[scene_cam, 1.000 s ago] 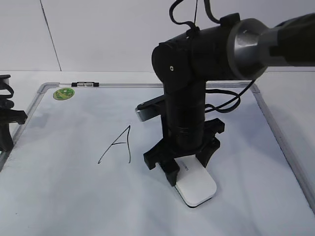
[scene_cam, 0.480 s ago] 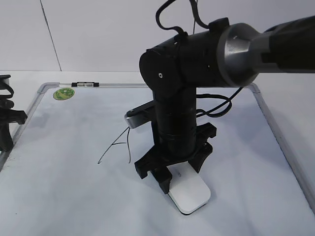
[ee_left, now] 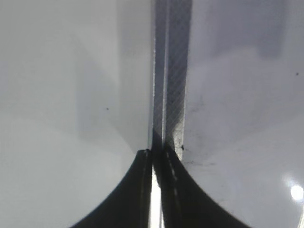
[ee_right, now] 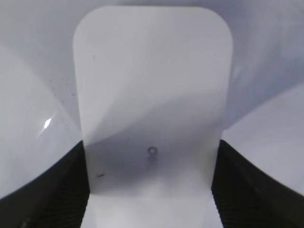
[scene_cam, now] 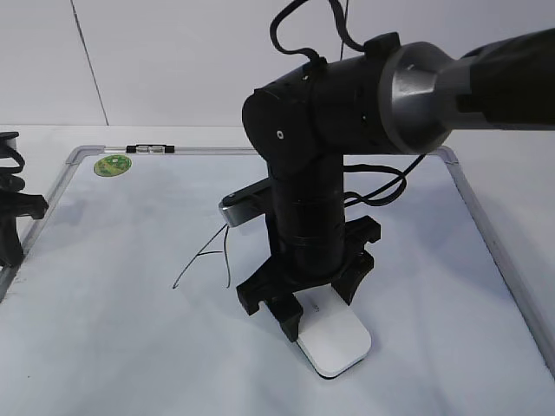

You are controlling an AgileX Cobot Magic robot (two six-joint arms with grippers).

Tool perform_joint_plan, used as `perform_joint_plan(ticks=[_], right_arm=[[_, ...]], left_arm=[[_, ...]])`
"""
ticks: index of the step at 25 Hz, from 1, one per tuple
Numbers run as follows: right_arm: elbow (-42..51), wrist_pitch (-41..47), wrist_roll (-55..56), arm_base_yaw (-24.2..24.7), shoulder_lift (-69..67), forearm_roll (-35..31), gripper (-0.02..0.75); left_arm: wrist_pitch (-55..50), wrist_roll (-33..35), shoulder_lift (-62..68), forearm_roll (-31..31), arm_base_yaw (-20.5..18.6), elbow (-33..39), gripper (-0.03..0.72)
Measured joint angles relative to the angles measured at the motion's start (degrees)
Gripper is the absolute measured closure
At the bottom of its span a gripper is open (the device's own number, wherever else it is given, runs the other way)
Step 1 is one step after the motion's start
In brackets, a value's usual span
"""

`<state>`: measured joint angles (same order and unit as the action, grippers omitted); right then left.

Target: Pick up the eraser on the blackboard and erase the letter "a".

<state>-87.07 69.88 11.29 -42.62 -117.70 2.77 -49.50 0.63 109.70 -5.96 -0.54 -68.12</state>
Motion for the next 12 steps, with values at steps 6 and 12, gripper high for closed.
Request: perform_joint_plan(ticks=[6, 12], right_arm=[[-0.08, 0.13, -0.11, 1.95, 0.0, -1.88, 0.168], [-0.21, 0.15, -0.11, 4.88, 0.0, -2.77, 0.168]], left_arm=[[0.0, 0.0, 0.0, 0.0, 0.0, 0.0, 0.675], [0.0, 0.02, 0.0, -0.1, 0.0, 0.0, 0.675]])
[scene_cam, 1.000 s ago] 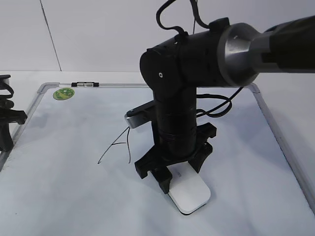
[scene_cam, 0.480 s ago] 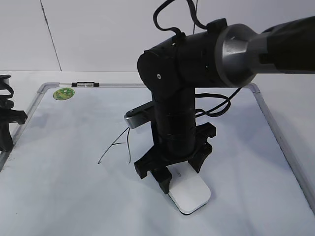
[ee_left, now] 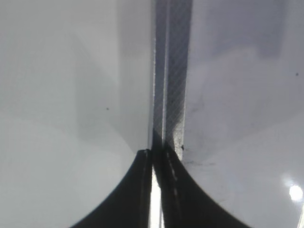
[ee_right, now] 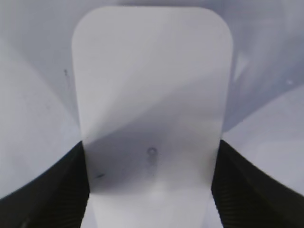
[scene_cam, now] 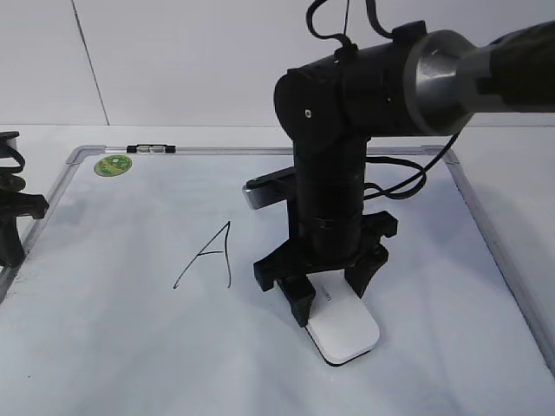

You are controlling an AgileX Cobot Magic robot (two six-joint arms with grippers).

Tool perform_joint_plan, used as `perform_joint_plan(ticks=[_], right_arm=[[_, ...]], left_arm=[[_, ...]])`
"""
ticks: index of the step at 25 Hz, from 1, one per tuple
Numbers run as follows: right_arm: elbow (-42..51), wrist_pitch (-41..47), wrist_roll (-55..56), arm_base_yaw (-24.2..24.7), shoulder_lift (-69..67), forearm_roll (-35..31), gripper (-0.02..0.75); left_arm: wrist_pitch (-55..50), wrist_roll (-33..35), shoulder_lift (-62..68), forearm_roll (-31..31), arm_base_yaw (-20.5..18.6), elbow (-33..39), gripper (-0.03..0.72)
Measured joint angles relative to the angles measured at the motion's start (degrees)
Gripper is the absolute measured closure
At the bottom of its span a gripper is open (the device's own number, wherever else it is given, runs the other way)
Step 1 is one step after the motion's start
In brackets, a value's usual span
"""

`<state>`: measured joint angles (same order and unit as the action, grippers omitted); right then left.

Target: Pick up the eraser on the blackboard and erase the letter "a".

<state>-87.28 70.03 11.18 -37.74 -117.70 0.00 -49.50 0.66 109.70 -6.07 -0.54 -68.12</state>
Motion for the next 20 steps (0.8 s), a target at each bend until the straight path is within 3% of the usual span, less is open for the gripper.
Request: perform_joint_plan(ticks=[16, 20], right_arm=[[0.0, -0.11, 0.1, 3.75, 0.1, 0.0, 0.168], [0.0, -0.31, 0.1, 4.24, 1.21, 2.67, 0.168]], left_arm=[[0.0, 0.1, 0.0, -0.08, 0.0, 0.0, 0.675], [0.0, 0.1, 0.0, -0.08, 0.0, 0.0, 0.675]])
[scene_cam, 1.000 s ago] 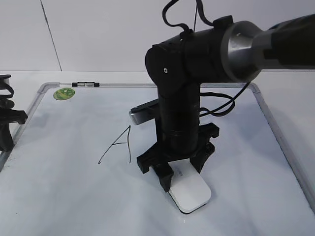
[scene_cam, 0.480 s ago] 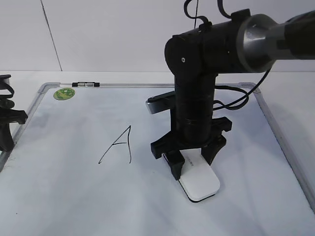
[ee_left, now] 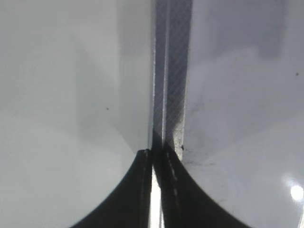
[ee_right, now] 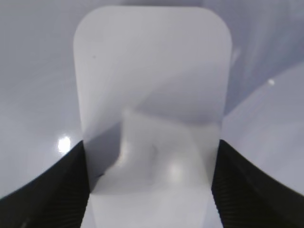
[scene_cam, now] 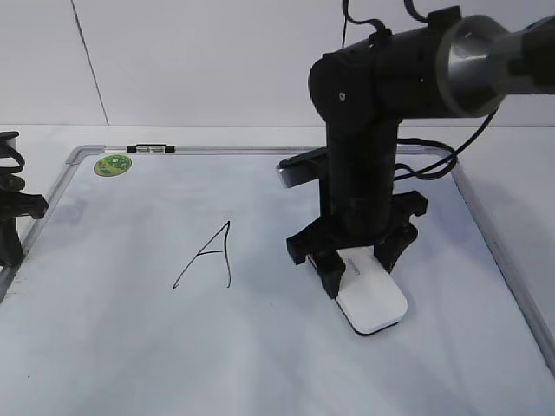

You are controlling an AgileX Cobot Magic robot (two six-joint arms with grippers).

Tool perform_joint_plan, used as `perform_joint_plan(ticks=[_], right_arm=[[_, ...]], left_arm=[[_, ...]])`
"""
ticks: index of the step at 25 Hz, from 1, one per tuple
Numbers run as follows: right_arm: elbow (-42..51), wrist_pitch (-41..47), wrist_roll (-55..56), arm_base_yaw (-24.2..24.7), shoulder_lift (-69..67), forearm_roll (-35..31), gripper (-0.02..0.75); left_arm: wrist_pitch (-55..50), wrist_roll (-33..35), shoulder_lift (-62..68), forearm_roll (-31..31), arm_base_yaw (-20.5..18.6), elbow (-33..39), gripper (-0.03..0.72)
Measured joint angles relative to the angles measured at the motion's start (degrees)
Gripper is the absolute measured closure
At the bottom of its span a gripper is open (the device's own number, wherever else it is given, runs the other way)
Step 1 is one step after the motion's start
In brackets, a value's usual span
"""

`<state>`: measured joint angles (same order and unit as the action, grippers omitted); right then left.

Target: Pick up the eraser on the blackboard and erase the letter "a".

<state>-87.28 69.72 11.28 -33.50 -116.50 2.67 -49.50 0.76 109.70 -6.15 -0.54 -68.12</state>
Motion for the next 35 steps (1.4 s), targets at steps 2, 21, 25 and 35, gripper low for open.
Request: perform_joint_plan(ticks=[2, 21, 25, 35], right_arm=[[-0.18, 0.0, 0.11, 0.35, 1.66, 1.12, 0.168], [-1.04, 0.82, 7.8, 0.41, 22.0, 12.32, 0.168], [-1.04, 1.19, 11.26, 0.41, 25.86, 16.14, 0.168], [-1.04, 1.55, 13.49, 6.67, 30.12, 17.76, 0.168]], left_arm=[[0.0, 0.0, 0.0, 0.0, 0.0, 0.0, 0.675], [0.0, 0.0, 0.0, 0.1, 0.0, 0.0, 0.675], [0.0, 0.0, 0.0, 0.1, 0.0, 0.0, 0.675], [0.0, 0.0, 0.0, 0.0, 0.0, 0.0, 0.675]])
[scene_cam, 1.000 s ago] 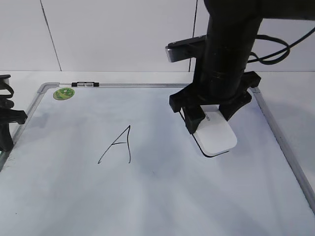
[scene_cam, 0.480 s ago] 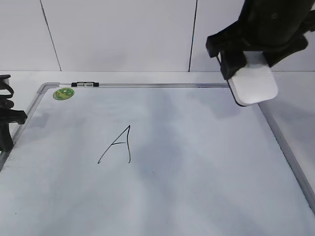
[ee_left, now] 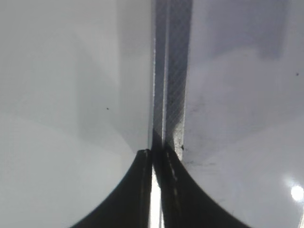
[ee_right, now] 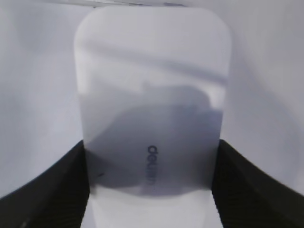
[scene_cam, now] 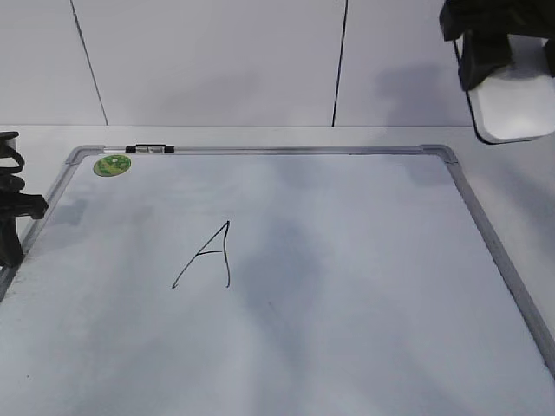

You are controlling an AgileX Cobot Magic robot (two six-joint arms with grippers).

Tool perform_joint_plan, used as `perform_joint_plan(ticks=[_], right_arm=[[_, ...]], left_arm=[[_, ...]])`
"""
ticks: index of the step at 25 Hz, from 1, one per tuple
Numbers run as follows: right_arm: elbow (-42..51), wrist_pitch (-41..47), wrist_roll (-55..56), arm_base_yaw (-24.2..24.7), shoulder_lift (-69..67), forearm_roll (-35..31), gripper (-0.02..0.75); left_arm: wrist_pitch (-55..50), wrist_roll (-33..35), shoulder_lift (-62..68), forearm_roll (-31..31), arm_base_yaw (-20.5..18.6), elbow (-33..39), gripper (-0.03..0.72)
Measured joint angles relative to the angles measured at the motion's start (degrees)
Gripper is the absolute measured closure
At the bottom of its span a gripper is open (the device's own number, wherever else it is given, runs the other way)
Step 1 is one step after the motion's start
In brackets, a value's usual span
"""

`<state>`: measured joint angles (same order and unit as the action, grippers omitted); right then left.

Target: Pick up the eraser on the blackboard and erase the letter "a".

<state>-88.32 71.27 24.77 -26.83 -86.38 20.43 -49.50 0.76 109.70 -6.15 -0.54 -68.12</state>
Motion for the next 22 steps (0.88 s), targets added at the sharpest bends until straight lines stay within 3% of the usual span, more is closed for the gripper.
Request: perform_joint_plan(ticks=[17, 22], right_arm=[[4.23, 0.18, 0.16, 10.09, -0.05, -0.49, 0.169], [4.33, 0.18, -0.8, 10.86, -4.27, -2.2, 0.169]], left_arm=[[0.0, 0.12, 0.0, -0.63, 0.0, 0.0, 0.675], [0.0, 0.12, 0.0, -0.72, 0.0, 0.0, 0.675]])
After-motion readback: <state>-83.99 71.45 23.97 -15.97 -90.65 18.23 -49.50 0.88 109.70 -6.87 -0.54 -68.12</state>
